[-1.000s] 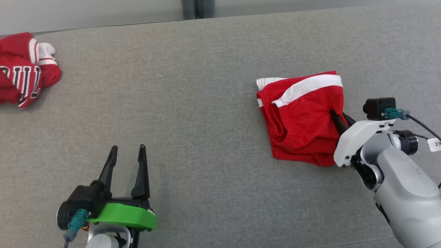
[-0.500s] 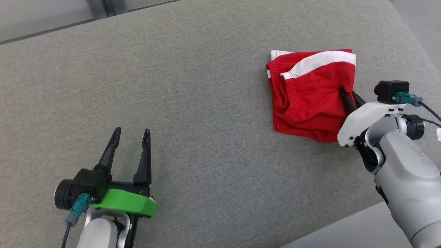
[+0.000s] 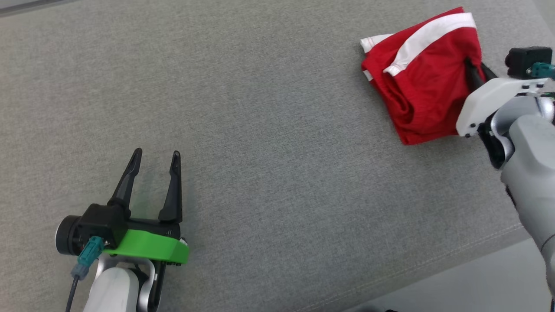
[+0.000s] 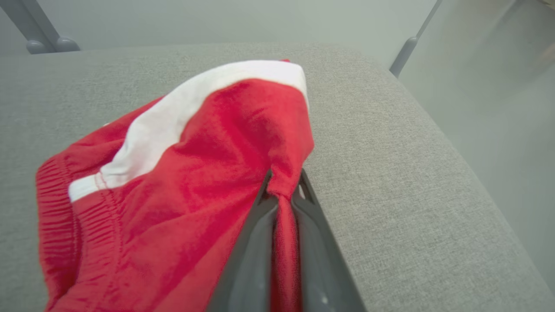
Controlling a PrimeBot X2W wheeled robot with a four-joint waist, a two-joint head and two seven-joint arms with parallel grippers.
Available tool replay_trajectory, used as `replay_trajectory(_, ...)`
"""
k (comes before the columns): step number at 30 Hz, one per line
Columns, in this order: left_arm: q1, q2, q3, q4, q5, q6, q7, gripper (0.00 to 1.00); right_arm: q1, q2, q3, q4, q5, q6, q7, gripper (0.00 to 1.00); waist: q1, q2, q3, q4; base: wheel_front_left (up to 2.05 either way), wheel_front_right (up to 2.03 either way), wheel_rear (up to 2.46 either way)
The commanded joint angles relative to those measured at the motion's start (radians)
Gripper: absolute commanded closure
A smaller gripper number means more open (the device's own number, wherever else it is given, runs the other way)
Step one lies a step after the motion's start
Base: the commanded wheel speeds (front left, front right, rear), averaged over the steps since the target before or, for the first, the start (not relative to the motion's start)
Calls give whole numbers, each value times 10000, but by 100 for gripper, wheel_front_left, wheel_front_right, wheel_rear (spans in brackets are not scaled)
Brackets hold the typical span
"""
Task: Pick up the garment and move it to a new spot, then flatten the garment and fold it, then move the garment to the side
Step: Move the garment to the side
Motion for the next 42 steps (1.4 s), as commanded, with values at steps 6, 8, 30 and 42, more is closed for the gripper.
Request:
replay_trajectory(6, -185, 157, 76, -282, -51, 123, 25, 0, -947, -1099, -370, 1035, -441, -14, -201, 100, 0, 0, 504, 963, 0, 0, 0)
replay_trajectory(8, -205, 192, 103, -391, -59, 172, 33, 0, -1152, -1440, -538, 1317, -524, -14, -245, 100, 0, 0, 605, 1115, 0, 0, 0)
replay_trajectory(30, -30, 363, -87, -847, -148, 343, 196, 0, -1232, -1591, -2803, 611, -2701, -14, -839, 0, 0, 0, 621, 1234, 0, 0, 0)
replay_trajectory(42, 213, 104, 243, 77, -530, 446, -147, 0, 242, -192, -2102, -1737, -2665, -14, -841, 0, 0, 0, -1243, 1647, 0, 0, 0)
